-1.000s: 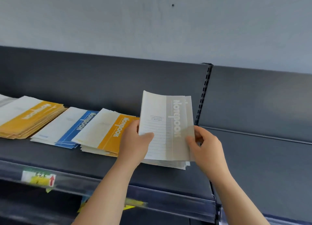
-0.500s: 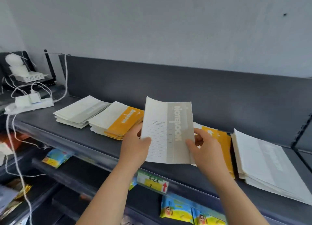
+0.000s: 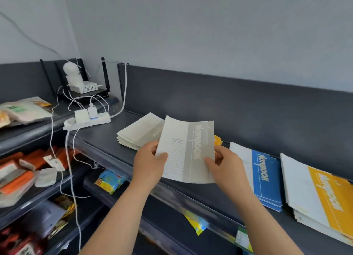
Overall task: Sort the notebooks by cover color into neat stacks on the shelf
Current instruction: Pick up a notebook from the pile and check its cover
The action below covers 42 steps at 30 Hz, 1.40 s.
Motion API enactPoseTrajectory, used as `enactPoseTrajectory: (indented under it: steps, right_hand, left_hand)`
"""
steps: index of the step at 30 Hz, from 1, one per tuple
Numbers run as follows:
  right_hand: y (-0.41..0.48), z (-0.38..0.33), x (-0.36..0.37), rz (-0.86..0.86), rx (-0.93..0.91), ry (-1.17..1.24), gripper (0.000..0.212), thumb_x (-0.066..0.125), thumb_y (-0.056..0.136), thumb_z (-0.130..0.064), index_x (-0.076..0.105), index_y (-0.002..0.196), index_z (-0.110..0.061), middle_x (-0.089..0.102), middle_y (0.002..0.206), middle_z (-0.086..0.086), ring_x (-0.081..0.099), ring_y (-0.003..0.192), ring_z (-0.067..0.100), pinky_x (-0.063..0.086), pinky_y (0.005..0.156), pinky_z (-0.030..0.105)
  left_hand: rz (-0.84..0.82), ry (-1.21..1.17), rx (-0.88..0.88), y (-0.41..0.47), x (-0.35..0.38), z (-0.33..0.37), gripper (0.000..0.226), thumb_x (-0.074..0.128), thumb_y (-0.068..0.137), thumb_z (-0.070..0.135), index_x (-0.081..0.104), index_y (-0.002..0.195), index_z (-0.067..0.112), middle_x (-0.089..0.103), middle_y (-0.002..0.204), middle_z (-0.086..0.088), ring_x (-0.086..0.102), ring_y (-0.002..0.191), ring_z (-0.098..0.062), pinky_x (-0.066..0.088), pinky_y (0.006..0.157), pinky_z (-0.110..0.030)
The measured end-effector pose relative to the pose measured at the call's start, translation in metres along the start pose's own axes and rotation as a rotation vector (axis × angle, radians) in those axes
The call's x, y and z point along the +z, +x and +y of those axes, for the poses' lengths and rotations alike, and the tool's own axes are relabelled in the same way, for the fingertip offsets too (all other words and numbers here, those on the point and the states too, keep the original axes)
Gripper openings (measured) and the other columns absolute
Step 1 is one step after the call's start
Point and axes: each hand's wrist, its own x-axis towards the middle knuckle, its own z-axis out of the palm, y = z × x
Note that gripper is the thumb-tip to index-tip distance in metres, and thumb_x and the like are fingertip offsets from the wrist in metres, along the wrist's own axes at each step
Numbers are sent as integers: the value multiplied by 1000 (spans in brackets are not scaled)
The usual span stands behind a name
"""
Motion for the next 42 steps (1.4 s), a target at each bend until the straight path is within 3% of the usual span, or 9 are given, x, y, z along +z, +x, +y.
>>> enactPoseTrajectory:
  steps: [8,14,17,20,25,29,36,40,42]
  right_hand:
    - [81,-36,53,-80,-44,-32,21,56,90,-26,62,110,-22,66,88,-9,57,70,5,39,51,18]
    - [136,-49,85,-134,7,-111,12,60,86,-27,62,90,-15,65,78,-3,61,67,15,56,68,37]
    - [155,-51,105,-184,52,-119,19,60,81,-21,66,84,-3,64,67,5,51,53,18,47,53,33]
    - [167,-51,123,-222,83,-131,20,59,79,-17,64,78,2,52,59,6,37,48,17,33,48,28]
    - [182,-59,148,-254,146,-228,20,59,82,-16,63,70,-1,54,61,7,44,49,17,39,50,26]
    - [186,-68,167,-249,202,-389,35,57,81,-12,35,54,-13,34,50,0,33,45,17,26,45,22]
    - [166,-88,190,-173,239,-688,29,48,87,-20,31,63,-18,43,67,-1,44,66,23,30,58,28]
    - [133,-109,189,58,179,-466,11,49,92,-30,51,86,-20,56,98,1,51,84,21,34,59,24]
    - [117,-117,196,117,211,-322,26,49,95,-28,52,115,-12,50,114,1,48,100,19,29,68,21]
  left_hand:
    - [99,86,-5,89,-25,-28,17,52,82,-1,65,89,6,67,90,-12,55,78,-19,44,67,-33]
    - [125,129,9,135,-40,-41,29,54,83,0,70,93,23,71,88,8,65,88,-24,53,79,-44]
    - [131,176,3,156,-50,-51,30,52,83,-1,68,87,23,71,88,3,64,90,-29,53,80,-47]
    - [133,214,-3,175,-58,-63,26,51,84,0,66,90,20,70,91,-1,64,88,-27,54,78,-45]
    - [26,338,17,211,-70,-90,23,50,83,6,65,90,23,66,81,7,60,74,-18,50,61,-34]
    - [-86,396,46,232,-79,-110,19,51,84,7,62,85,22,61,78,7,55,67,-14,40,51,-25]
    - [-271,405,71,253,-97,-130,28,62,88,25,58,115,18,46,116,4,55,91,-13,42,74,-23]
    - [-306,393,133,257,-121,-136,53,59,90,39,45,138,20,51,127,4,52,109,-12,43,89,-26]
    - [-347,360,148,255,-130,-137,53,57,90,41,46,138,21,53,127,5,52,105,-9,39,87,-23]
